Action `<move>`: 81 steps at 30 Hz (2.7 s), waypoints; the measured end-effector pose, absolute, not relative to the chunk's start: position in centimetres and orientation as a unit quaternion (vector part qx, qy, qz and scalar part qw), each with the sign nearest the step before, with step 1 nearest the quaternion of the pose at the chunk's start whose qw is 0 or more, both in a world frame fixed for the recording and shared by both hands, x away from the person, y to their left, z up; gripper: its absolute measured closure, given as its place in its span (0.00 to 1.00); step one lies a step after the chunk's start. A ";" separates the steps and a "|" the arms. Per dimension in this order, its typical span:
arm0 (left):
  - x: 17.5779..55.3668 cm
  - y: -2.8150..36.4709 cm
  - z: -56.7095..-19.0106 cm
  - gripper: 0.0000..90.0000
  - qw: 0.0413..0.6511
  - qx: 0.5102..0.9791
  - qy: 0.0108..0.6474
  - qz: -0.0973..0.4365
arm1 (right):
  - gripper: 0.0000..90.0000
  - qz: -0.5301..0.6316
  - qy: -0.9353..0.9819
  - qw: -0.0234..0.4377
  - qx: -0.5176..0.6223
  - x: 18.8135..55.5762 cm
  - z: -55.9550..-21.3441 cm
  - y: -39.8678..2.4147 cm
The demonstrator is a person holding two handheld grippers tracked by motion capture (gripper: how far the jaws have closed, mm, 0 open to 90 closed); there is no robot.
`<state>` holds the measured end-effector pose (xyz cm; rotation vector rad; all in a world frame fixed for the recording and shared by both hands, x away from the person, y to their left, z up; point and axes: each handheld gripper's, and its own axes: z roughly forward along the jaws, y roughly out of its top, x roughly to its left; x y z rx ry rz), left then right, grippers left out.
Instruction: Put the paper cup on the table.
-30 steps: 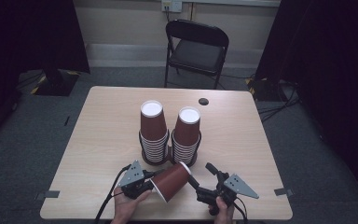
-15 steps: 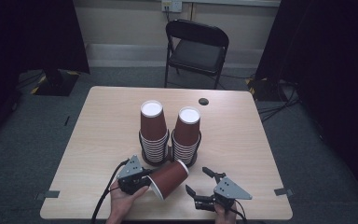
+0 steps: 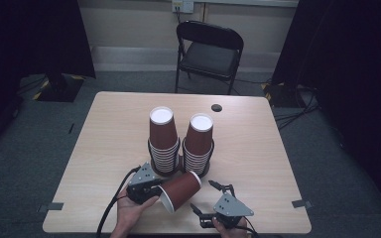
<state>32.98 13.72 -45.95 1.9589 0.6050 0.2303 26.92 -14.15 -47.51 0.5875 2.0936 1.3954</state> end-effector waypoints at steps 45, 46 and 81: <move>35.4 11.6 -43.8 0.96 0.413 0.871 0.265 0.031 | 0.11 0.377 0.831 0.405 0.061 26.9 -47.4 -9.6; 35.4 11.5 -43.8 0.96 0.410 0.872 0.266 0.029 | 0.11 0.376 0.830 0.407 0.061 27.0 -47.5 -9.5; 36.1 9.8 -43.5 0.96 0.425 0.871 0.247 -0.017 | 0.09 0.376 0.816 0.440 -0.006 27.1 -46.8 -7.0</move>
